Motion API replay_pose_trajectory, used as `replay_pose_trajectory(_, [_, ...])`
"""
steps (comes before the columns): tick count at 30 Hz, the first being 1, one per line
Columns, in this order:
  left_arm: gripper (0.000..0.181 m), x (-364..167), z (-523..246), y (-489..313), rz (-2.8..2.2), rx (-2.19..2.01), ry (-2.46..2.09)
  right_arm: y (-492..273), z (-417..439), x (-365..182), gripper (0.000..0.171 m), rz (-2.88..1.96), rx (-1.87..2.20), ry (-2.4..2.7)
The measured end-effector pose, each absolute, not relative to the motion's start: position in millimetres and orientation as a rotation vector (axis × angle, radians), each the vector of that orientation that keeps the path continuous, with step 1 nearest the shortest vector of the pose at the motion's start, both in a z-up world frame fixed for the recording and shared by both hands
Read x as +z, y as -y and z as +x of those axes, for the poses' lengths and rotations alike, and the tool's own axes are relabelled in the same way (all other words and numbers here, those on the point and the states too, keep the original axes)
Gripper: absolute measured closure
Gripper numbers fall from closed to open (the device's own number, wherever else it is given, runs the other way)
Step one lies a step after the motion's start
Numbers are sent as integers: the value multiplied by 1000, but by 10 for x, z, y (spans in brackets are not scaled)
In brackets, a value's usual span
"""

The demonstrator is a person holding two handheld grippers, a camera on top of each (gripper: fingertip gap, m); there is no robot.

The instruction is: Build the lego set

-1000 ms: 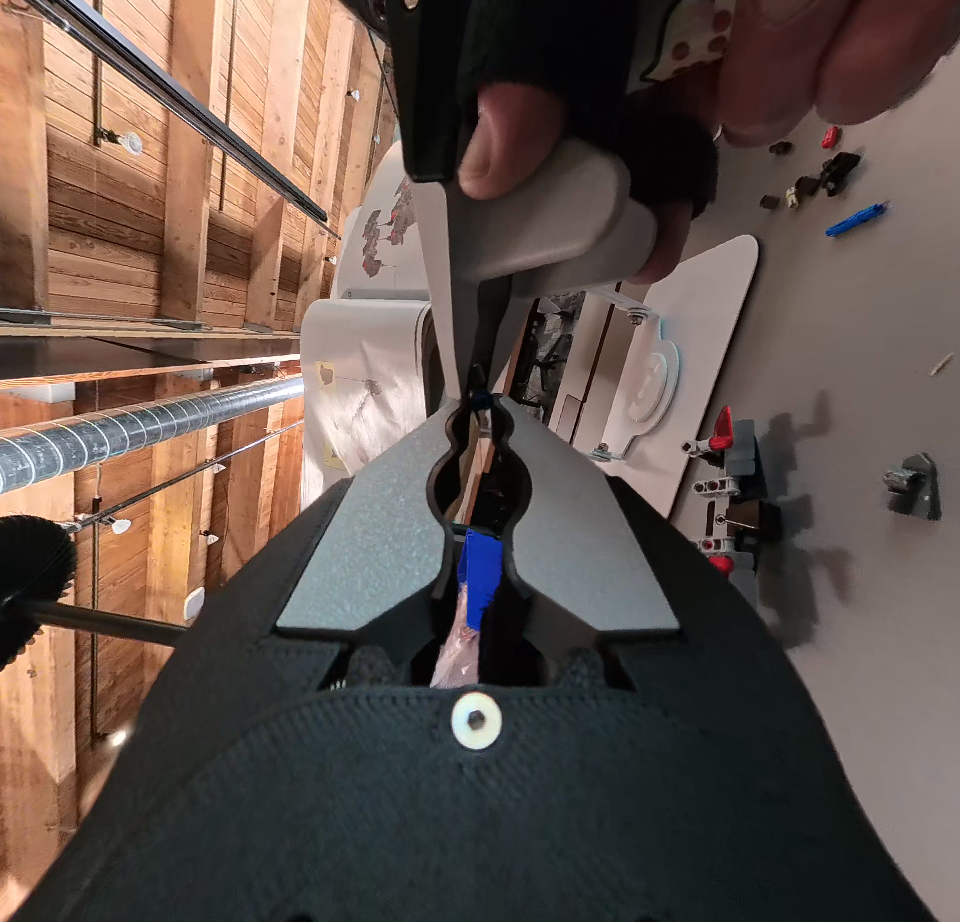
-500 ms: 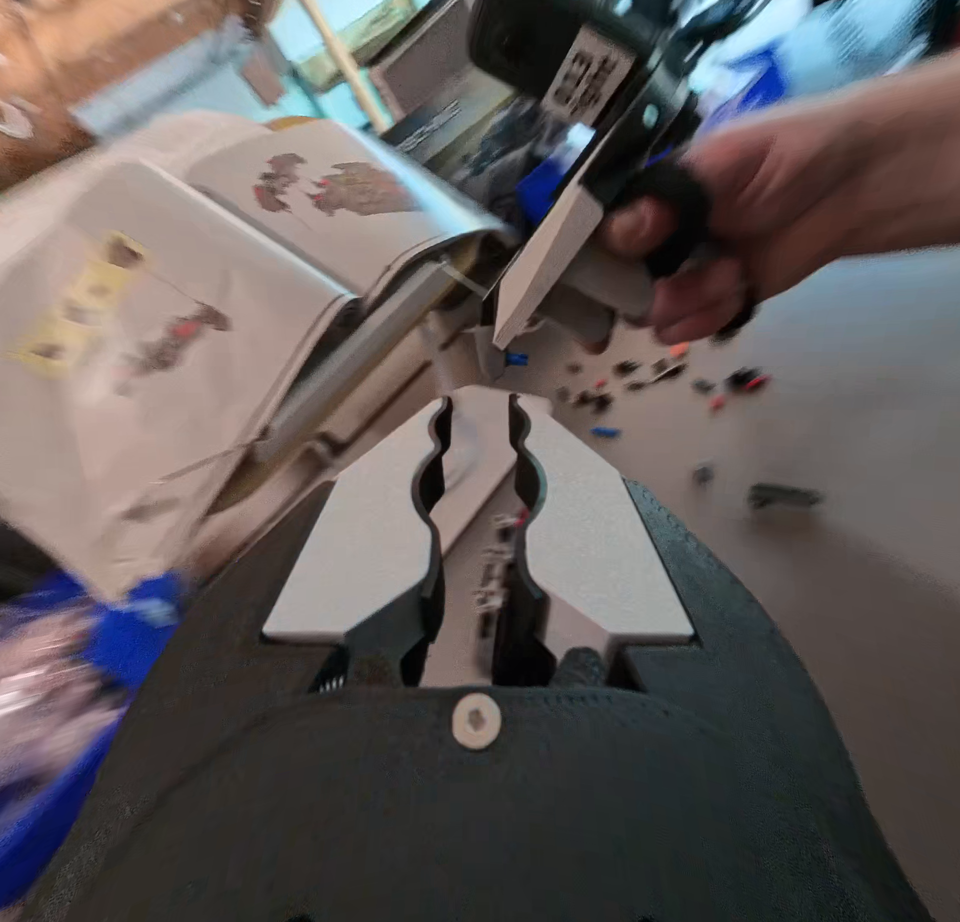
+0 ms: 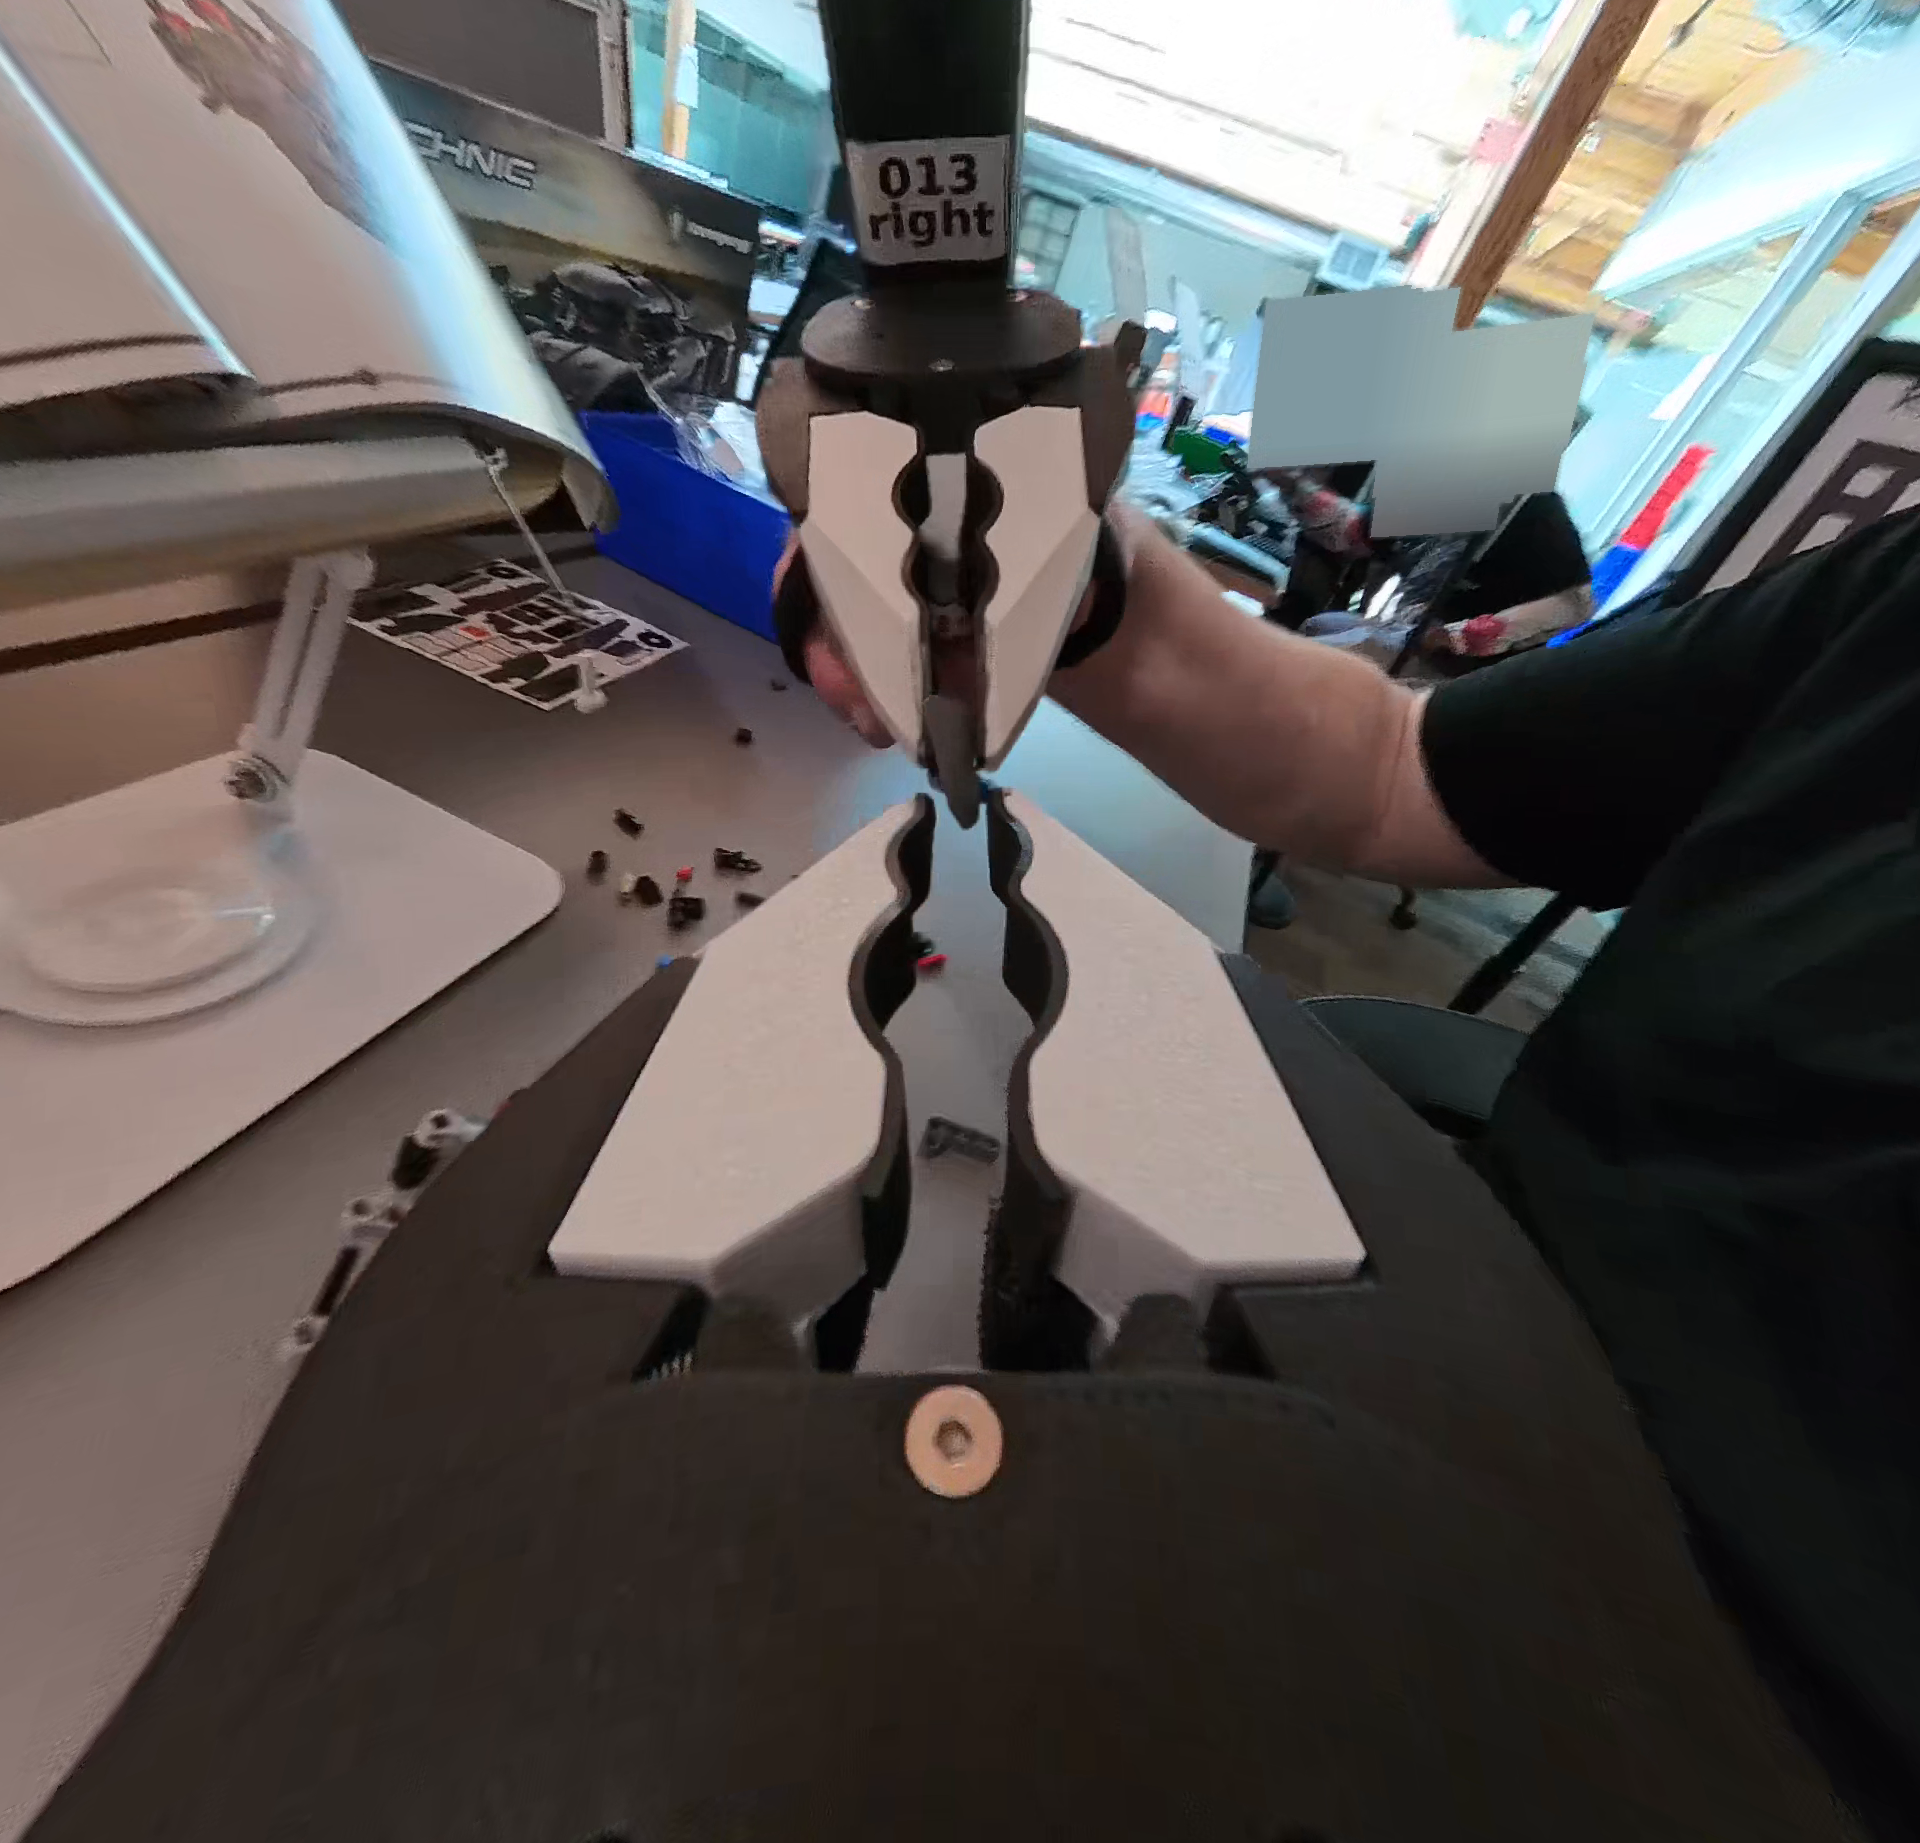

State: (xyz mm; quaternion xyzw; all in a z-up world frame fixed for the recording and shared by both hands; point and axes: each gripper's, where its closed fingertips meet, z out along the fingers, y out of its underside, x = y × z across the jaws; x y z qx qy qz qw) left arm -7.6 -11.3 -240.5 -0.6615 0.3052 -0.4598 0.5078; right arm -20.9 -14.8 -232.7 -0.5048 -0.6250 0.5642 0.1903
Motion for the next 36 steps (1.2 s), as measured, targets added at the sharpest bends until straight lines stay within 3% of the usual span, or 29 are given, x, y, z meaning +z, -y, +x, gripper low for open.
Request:
replay_pose_trajectory(13, [181, -2424, -79, 107, -1509, -1144, -673, 141, -272, -2343, 165, -1398, 1475, 1805])
replay_pose_trajectory(20, [181, -2404, -245, 32, -1477, -956, -627, -129, -212, -2197, 146, -1430, 1264, 1650])
replay_pose_trajectory(27, [181, -2345, -468, 26, -1423, -875, -533, -108, 14, -2309, 145, -1481, 1125, 1590])
replay_pose_trajectory(36, [181, -2111, -668, 111, -1279, -1075, -365, 64, 147, -2466, 147, -1523, 1152, 1544])
